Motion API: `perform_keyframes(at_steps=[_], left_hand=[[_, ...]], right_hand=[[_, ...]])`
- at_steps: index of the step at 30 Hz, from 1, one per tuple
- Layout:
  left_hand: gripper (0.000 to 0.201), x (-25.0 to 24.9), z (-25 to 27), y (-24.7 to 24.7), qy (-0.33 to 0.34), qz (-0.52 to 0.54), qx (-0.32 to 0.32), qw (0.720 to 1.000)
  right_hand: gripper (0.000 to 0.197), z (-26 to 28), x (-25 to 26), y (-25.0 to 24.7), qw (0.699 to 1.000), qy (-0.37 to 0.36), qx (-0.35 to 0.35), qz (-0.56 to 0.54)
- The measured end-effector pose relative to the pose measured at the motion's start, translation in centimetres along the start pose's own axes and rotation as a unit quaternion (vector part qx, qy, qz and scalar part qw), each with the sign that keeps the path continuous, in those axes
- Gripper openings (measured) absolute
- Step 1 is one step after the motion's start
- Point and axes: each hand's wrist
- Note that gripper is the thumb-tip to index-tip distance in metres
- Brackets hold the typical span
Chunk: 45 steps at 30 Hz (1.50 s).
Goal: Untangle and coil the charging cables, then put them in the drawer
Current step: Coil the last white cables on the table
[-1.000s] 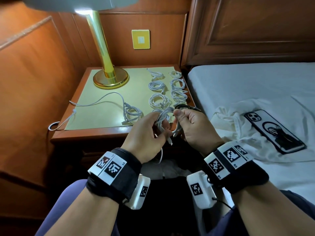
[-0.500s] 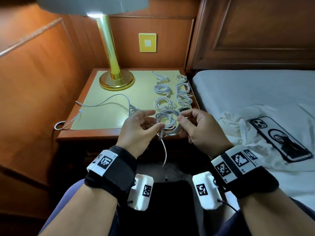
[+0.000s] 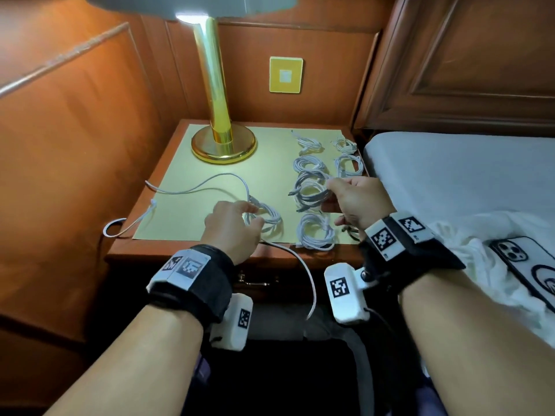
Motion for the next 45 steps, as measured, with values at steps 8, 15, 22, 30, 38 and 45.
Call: perform_keyframes(at_steps=[8, 15, 22, 30, 38, 45], left_hand=[[0.040, 1.2, -0.7, -1.1, 0.002, -0.016, 0.064, 0.998], [0.016, 2.8, -0.9, -3.4, -0.023, 0.056, -0.036, 0.998], [0.012, 4.7, -0.5, -5.1, -0.045, 0.116, -0.054, 0.991], [0.009, 5.1, 2.2, -7.5, 0.012, 0.180, -0.046, 0.982], [0.016, 4.7, 10.2, -11.4, 0.098, 0.569, -0.113, 0.809], [0.024, 3.8, 17.2, -17.7, 0.158, 0.581, -0.238, 0.762]], right_hand=[[0.016, -6.4, -0.1, 7.7, 0.994, 0.077, -0.009, -0.078], [0.026, -10.0, -1.8, 12.5, 0.985, 0.159, 0.028, -0.057], [0.027, -9.6, -1.9, 12.7, 0.991, 0.113, 0.070, 0.011], [0.017, -2.0, 3.1, 10.1, 0.974, -0.090, 0.113, 0.173], [0.029, 12.0, 1.6, 8.7, 0.882, -0.212, 0.393, 0.148], [0.037, 16.3, -0.4, 1.7, 0.956, -0.142, 0.249, -0.067]])
Point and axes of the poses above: each hand's wrist, its own z-axis away from the middle knuckle, its own y-axis out of the palm, x = y × z, and after that the axes turned 3 degrees about -y, right-handed
